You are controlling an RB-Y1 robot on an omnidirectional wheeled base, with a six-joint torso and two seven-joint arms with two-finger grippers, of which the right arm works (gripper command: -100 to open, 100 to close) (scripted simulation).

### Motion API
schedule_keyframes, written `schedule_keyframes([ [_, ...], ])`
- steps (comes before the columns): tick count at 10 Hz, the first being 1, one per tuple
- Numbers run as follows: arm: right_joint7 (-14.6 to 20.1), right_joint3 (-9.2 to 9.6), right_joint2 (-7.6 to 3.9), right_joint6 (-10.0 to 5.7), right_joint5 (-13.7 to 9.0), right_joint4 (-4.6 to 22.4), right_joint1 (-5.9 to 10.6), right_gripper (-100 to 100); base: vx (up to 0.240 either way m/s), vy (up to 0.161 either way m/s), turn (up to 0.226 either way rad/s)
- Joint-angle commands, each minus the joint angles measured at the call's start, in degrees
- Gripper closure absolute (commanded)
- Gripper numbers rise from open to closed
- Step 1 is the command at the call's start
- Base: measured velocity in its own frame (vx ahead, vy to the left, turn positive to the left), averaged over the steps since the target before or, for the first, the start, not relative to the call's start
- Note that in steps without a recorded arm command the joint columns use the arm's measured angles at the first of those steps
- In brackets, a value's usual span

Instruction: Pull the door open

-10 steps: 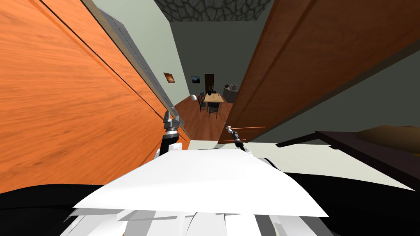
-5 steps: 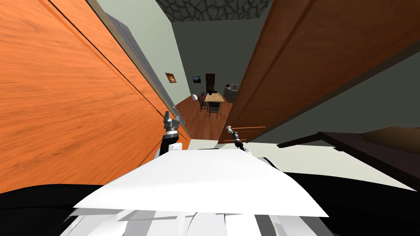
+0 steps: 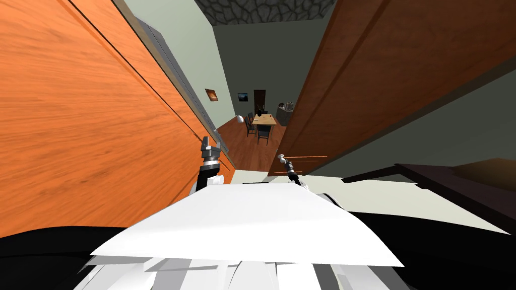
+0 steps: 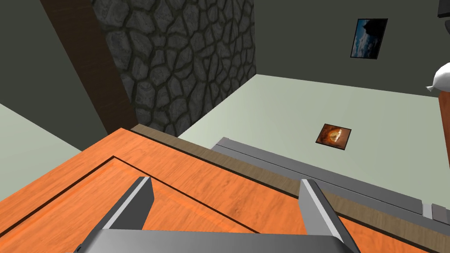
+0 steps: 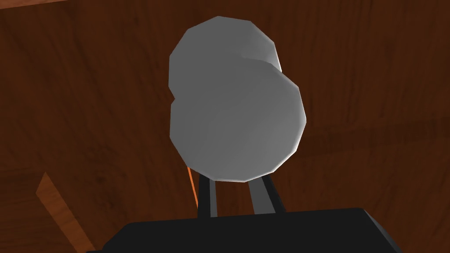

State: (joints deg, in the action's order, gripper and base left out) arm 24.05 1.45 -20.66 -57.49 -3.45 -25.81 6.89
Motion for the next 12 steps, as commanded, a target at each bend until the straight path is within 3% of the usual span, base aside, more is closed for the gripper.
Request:
schedule_keyframes([
  [1,0.34,0.82,1.33,-1.72,0.43,1.50,0.85,100,-0.027,-0.011,0.015],
  [2,0.34,0.82,1.33,-1.72,0.43,1.50,0.85,100,-0.007,-0.009,-0.006],
  [4,4.33,0.74,1.55,-1.52,-0.31,2.20,1.51,100,-0.047,-0.024,0.094],
  [6,5.11,0.74,1.55,-1.52,-0.31,2.20,1.51,100,-0.038,-0.022,0.014],
  [9,9.89,0.67,1.76,-1.33,-1.04,2.90,2.16,100,-0.041,-0.015,0.046],
  [10,9.89,0.67,1.76,-1.33,-1.04,2.90,2.16,100,-0.040,-0.012,0.041],
  [11,11.60,0.26,1.03,-0.69,-1.75,4.02,2.31,-100,-0.029,-0.026,-0.018],
  [12,12.78,0.39,1.16,-0.58,-1.94,3.99,2.41,-100,-0.040,-0.020,-0.014],
])
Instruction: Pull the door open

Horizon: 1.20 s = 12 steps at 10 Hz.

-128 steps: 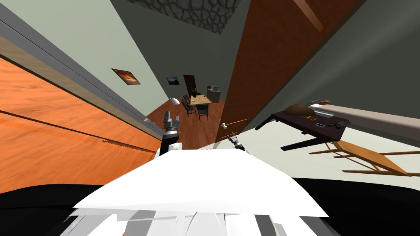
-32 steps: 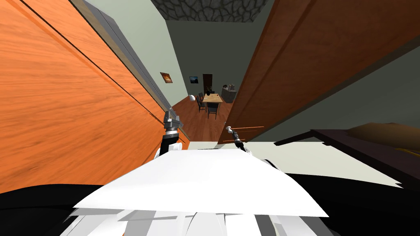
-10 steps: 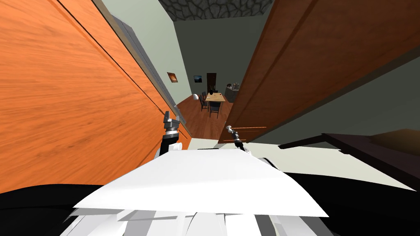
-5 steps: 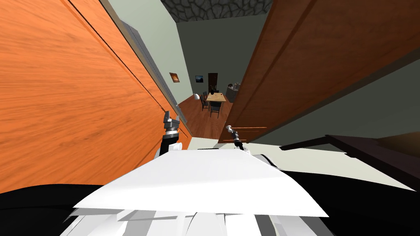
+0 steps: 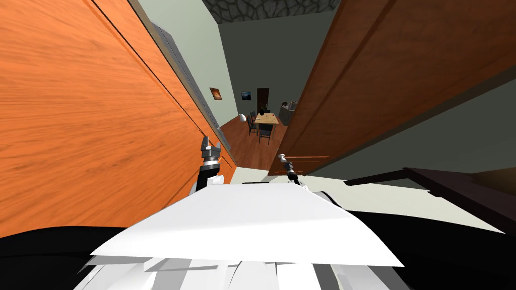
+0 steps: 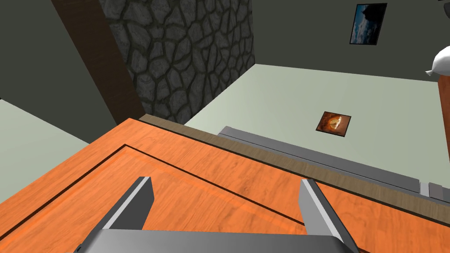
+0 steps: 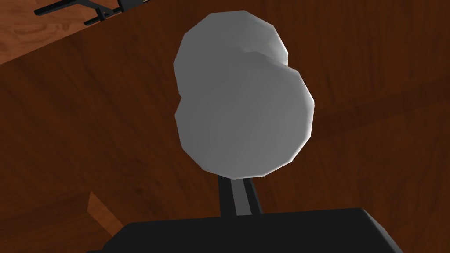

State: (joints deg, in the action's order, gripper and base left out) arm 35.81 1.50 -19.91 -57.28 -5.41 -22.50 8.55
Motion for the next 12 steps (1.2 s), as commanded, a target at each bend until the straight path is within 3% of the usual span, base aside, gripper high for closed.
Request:
schedule_keyframes([
  [1,2.52,0.52,0.57,-0.64,-0.22,0.63,0.88,-100,-0.038,-0.018,-0.022],
  [3,2.52,0.52,0.57,-0.64,-0.22,0.63,0.88,-100,-0.023,0.000,0.021],
  [12,16.11,2.35,2.27,0.89,-2.74,0.15,2.27,-100,-0.050,-0.002,0.003],
])
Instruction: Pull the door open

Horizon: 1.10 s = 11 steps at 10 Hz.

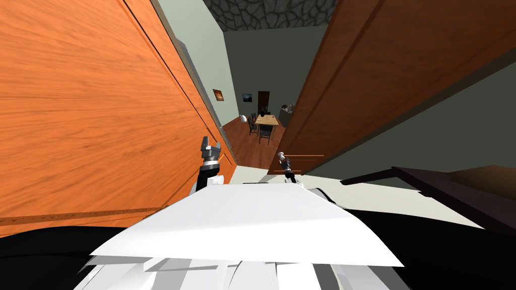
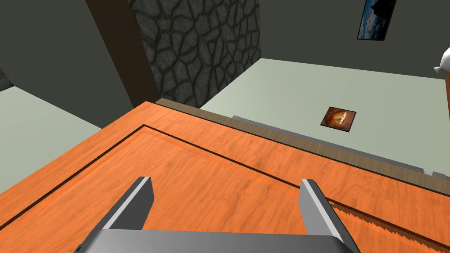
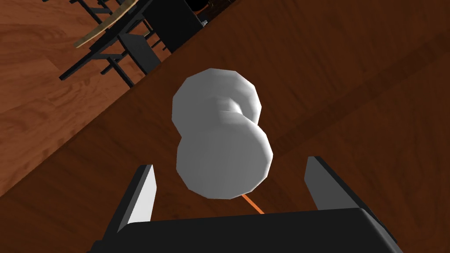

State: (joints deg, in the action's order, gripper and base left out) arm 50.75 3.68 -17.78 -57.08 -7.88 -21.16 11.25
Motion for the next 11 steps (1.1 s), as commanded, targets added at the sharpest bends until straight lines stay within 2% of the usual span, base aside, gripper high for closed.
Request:
schedule_keyframes([
  [1,1.96,0.18,0.13,0.69,-0.27,-1.18,-0.43,-100,-0.052,-0.015,0.003],
  [10,15.67,2.22,2.02,2.38,-3.07,-1.71,1.11,-100,-0.057,-0.017,-0.001],
  [11,16.00,2.22,2.02,2.38,-3.07,-1.71,1.11,-100,-0.048,-0.015,-0.001],
])
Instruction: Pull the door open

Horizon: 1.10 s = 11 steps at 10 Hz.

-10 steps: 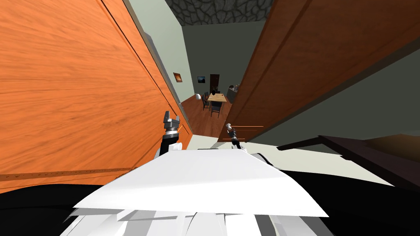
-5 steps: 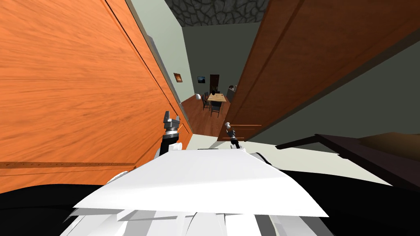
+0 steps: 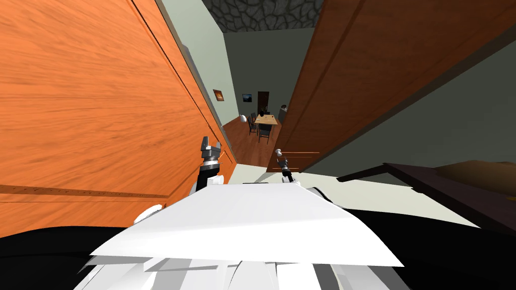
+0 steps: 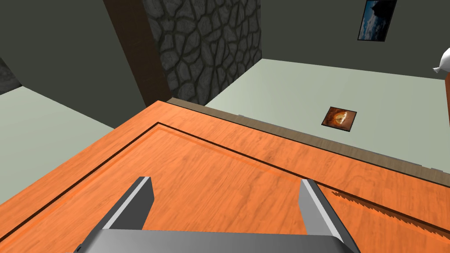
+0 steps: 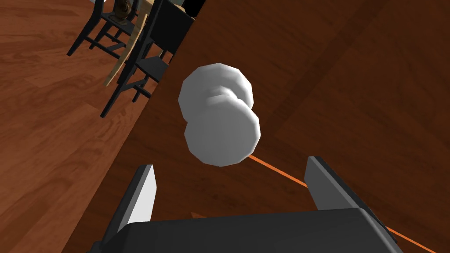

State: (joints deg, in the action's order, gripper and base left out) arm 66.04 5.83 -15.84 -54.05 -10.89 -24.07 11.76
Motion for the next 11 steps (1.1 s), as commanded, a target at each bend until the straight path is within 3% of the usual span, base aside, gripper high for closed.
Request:
schedule_keyframes([
  [1,2.86,0.42,0.40,-0.36,-0.53,1.11,0.86,-100,-0.049,-0.021,-0.004],
  [11,16.81,2.32,2.14,1.20,-3.13,0.62,2.29,-100,-0.054,-0.022,-0.002],
])
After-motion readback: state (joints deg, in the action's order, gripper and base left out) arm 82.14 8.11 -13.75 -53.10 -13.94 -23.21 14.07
